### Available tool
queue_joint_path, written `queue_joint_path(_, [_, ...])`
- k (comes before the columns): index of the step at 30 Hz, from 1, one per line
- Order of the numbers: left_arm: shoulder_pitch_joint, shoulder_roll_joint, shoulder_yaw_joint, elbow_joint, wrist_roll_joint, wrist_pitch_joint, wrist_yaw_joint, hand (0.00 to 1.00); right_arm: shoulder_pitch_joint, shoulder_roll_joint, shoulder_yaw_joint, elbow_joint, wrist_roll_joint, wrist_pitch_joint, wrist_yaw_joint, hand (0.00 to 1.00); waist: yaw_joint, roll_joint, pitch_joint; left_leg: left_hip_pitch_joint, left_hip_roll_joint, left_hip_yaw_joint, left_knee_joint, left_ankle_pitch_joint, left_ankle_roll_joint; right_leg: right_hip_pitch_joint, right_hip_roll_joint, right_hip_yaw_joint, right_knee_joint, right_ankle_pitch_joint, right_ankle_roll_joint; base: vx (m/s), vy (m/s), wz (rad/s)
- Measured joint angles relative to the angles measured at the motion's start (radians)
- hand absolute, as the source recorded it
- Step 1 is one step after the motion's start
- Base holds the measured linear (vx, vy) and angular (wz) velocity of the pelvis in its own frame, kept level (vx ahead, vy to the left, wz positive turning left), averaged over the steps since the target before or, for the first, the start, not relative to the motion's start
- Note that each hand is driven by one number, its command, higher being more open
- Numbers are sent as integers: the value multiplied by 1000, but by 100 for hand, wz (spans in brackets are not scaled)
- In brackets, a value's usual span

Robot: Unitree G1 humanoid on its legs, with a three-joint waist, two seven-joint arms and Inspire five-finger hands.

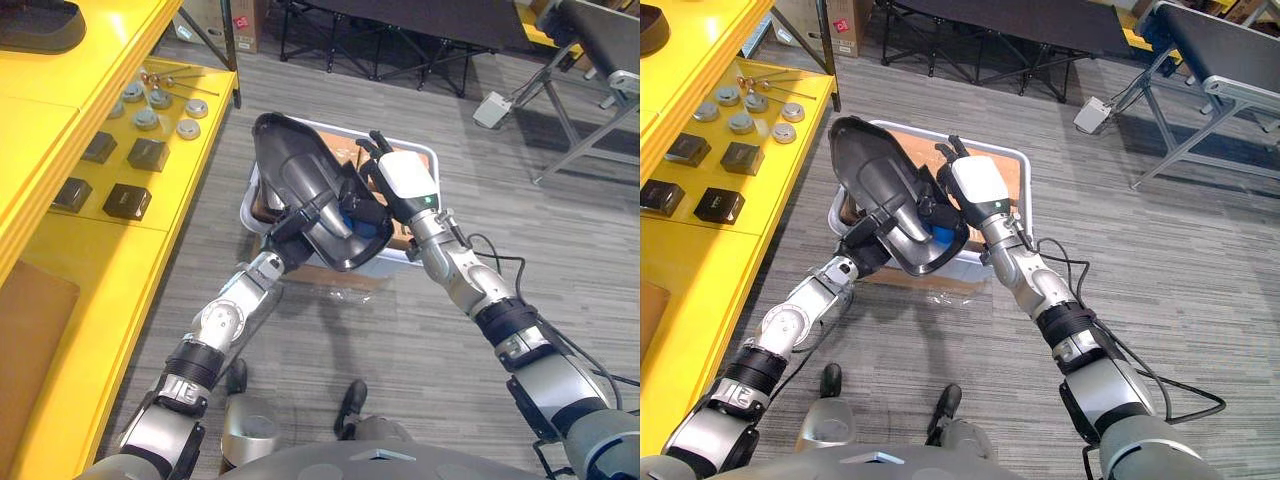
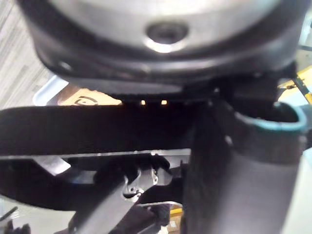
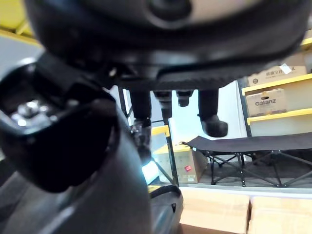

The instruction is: Walk over and take three plastic housings, then place them on the shelf

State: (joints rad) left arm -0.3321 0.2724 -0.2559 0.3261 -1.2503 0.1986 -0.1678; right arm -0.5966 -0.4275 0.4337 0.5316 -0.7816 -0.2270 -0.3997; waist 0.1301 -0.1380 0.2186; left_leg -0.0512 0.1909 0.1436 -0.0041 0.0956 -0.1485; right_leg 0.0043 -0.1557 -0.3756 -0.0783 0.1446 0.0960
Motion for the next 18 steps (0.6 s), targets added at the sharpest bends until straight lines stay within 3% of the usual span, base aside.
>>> queue_joint_path(1, [0,0,-4,0,8,-3,0,0,3,0,0,0,1,1,0,0,0,1,-3,0,0,0,0,0,0,0,0,0,0,0,0,0,0,0])
queue_joint_path(5, [0,1,-33,-1,60,-28,18,0,38,0,5,0,7,3,0,0,-2,13,-25,7,0,2,0,-2,-2,5,-1,1,-1,0,0,0,0,0])
queue_joint_path(10, [0,-1,-85,-5,85,-95,111,0,54,-2,8,0,12,10,-2,0,-8,34,-40,11,1,3,-3,-2,-2,6,0,1,-1,0,0,0,0,-1])
queue_joint_path(18, [20,-4,-83,-4,187,-190,176,0,95,45,5,-68,54,3,-63,0,-25,28,-52,43,2,29,-20,-1,-4,13,2,19,-7,-1,-1,6,2,-7])
